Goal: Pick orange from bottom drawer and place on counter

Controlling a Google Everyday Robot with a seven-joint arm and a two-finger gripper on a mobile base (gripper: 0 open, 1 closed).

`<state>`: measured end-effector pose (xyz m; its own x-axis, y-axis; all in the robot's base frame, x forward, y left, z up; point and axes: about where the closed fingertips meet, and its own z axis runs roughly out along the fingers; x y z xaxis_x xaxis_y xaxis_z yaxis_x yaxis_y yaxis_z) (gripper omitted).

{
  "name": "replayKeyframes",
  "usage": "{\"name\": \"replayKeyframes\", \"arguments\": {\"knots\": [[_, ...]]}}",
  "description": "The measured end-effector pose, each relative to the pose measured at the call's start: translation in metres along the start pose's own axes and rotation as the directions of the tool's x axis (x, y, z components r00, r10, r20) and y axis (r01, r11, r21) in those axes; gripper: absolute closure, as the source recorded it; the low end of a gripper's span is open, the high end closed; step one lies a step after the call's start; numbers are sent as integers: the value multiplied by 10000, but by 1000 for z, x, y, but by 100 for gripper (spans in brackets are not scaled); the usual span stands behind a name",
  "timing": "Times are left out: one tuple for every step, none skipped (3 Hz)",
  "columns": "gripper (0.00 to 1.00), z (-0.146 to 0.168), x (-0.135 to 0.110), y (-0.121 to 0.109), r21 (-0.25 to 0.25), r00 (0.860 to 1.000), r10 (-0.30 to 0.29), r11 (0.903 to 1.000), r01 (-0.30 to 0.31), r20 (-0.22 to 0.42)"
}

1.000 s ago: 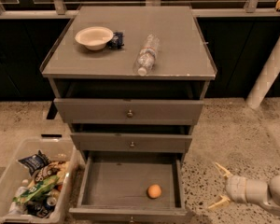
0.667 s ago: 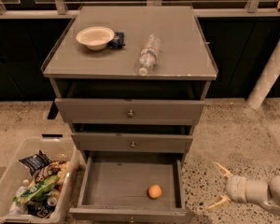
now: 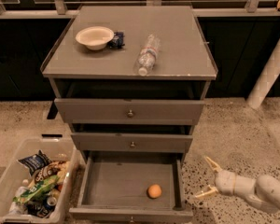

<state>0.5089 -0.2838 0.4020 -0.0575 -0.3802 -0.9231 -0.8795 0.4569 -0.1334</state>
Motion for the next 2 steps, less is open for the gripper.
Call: {"name": "replayKeyframes", "arguments": {"knots": [[0, 71, 17, 5, -308, 9980, 399, 9988, -384, 491], [0, 72, 17, 5, -314, 9980, 399, 9988, -383, 492]]}}
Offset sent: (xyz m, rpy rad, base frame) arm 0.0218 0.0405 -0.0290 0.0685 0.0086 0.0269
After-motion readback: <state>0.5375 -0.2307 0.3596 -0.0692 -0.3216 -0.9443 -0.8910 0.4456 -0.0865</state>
